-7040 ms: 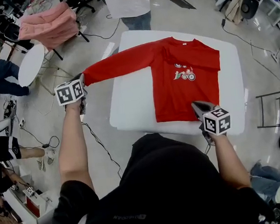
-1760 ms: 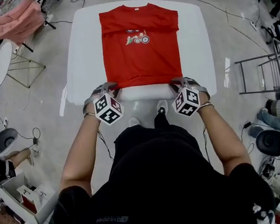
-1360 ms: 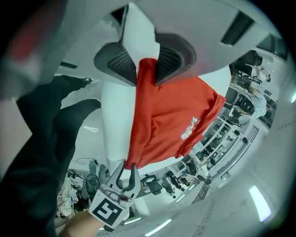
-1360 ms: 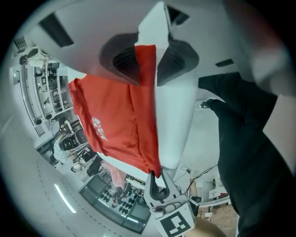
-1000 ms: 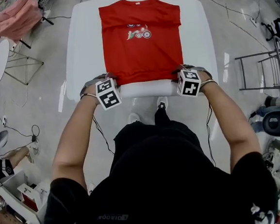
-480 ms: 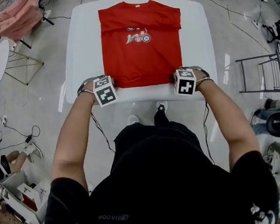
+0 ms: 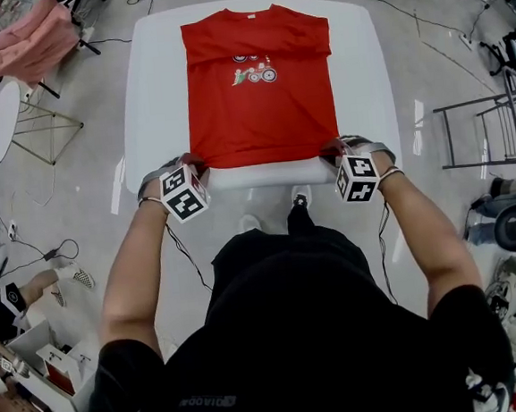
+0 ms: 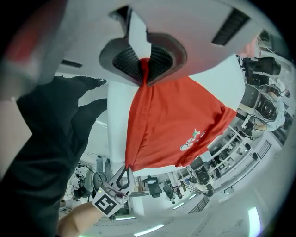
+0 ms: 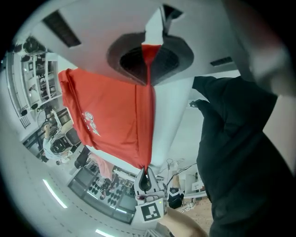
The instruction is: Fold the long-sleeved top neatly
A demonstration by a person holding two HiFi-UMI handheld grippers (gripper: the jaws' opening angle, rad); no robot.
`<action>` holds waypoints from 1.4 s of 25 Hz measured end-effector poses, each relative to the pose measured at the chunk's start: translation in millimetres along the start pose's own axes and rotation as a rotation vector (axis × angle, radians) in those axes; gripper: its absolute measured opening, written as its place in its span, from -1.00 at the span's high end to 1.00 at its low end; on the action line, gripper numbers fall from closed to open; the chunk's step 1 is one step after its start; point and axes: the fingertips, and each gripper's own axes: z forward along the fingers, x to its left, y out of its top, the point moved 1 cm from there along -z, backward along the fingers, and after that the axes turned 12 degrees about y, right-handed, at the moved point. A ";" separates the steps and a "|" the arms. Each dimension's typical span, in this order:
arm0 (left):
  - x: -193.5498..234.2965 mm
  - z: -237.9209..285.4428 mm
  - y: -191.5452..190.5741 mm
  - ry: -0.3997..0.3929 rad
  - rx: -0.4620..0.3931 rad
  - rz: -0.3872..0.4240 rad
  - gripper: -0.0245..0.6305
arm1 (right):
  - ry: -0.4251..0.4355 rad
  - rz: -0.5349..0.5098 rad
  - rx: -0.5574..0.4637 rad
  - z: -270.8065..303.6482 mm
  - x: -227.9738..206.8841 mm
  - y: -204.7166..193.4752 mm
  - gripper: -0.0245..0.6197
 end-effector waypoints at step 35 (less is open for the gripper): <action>128.6 -80.2 53.5 0.032 -0.135 -0.031 0.85 | 0.163 0.303 -0.334 -131.6 -77.9 49.4 0.83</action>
